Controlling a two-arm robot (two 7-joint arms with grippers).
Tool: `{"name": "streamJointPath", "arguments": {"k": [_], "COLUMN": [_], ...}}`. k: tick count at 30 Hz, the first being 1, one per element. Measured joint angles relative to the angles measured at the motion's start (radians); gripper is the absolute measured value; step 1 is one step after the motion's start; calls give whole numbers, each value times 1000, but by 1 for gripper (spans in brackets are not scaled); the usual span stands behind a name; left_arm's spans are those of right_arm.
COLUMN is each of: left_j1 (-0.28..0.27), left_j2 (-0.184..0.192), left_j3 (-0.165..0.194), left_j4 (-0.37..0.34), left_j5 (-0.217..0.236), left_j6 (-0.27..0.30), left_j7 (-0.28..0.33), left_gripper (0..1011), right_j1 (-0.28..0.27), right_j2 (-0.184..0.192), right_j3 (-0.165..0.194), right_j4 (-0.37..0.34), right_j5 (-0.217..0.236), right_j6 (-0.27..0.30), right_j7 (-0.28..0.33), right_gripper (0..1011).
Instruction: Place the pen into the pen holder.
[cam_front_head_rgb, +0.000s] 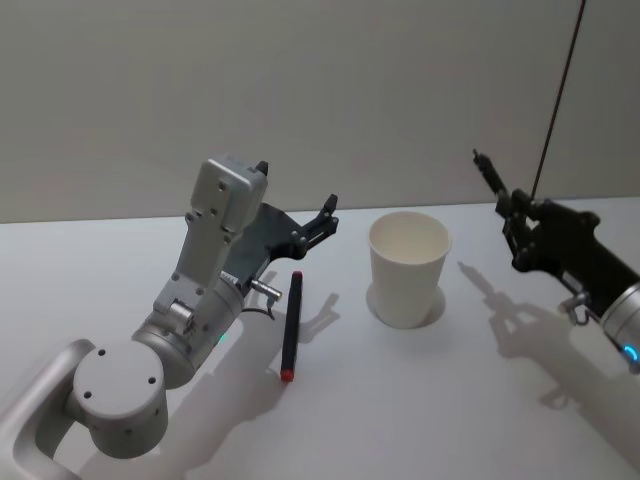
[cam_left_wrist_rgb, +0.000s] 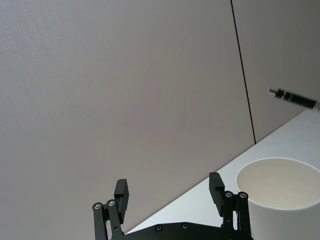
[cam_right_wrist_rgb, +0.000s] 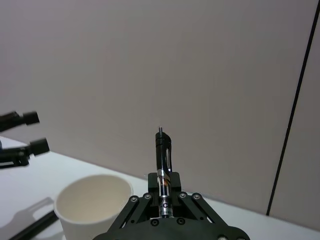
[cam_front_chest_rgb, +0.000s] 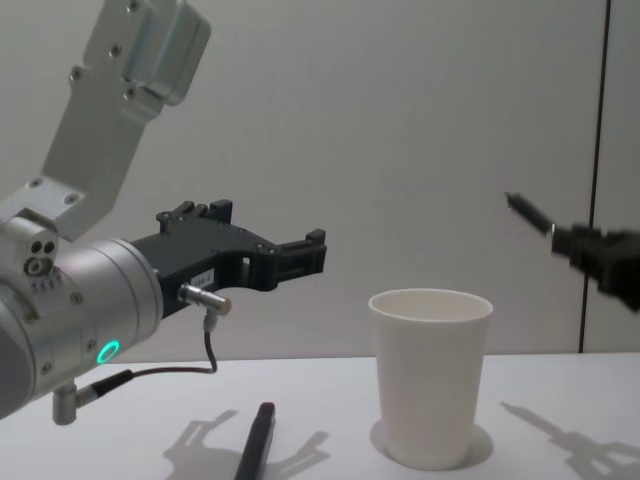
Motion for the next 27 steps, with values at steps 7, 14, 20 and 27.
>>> {"name": "streamJointPath", "arguments": {"k": [7,14,20,27], "left_j1": [0,0,0,0], "left_j2": [0,0,0,0], "left_j3": [0,0,0,0], "left_j4": [0,0,0,0], "left_j5": [0,0,0,0], "left_j6": [0,0,0,0], "left_j7": [0,0,0,0], "left_gripper": [1001,1001,1001,1001], "right_j1": [17,46,74,110], "right_j2": [-1,-11,-27,-53], "right_j3": [10,13,8,-7], "right_j4": [-4,8,37,90], "right_j5": [39,69,75,62], "right_j6": [-97,-188,-235,-271], "right_j7": [37,81,117,148], "right_gripper": [122,122,122,122]}}
